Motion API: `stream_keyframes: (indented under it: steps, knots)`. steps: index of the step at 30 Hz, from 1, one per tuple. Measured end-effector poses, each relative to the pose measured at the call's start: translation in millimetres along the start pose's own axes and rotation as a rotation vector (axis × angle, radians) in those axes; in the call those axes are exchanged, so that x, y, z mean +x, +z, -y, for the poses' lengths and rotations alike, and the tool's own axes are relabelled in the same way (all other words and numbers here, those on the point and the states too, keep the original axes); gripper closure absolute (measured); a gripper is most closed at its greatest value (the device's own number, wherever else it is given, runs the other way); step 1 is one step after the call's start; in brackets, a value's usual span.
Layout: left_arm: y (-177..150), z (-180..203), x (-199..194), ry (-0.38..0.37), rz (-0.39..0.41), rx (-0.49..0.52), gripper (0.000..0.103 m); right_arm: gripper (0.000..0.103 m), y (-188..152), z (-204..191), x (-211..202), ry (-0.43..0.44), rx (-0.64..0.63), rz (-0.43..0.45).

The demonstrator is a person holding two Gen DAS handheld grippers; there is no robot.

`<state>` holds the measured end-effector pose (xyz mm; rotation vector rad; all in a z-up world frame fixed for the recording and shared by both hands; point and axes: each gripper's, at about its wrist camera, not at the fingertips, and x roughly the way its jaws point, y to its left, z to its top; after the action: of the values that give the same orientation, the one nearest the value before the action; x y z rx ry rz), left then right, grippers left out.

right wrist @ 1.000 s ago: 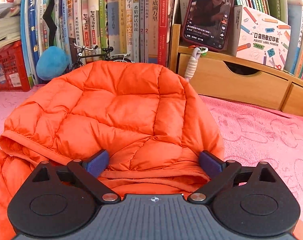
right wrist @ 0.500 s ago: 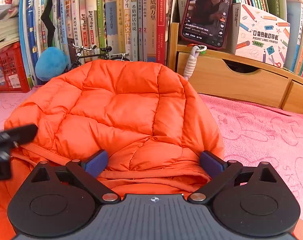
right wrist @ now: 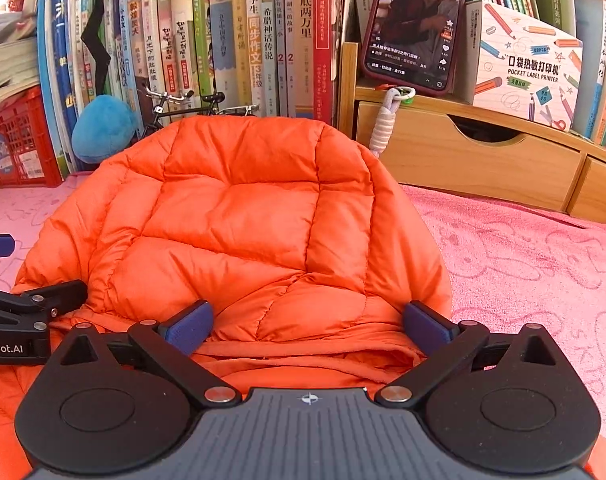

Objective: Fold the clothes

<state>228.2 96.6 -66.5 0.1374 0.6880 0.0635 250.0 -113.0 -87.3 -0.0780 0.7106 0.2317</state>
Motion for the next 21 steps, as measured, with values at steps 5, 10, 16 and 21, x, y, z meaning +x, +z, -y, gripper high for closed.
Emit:
stream_keyframes:
  steps: [5, 10, 16, 21]
  knots:
    - [0, -17, 9, -0.078, -0.044, -0.147, 0.000, 0.000, 1, 0, 0, 0.000, 0.001, -0.001]
    - [-1, -21, 3, -0.073, -0.041, -0.173, 0.000, 0.000, 0, 2, 0, 0.007, 0.010, 0.008]
    - [3, -35, -6, -0.081, -0.081, -0.202, 0.000, 0.000, -1, 2, 1, 0.008, 0.005, 0.005]
    - [17, -39, -32, -0.118, -0.071, -0.302, 0.012, 0.000, -1, 3, -3, 0.021, -0.002, 0.020]
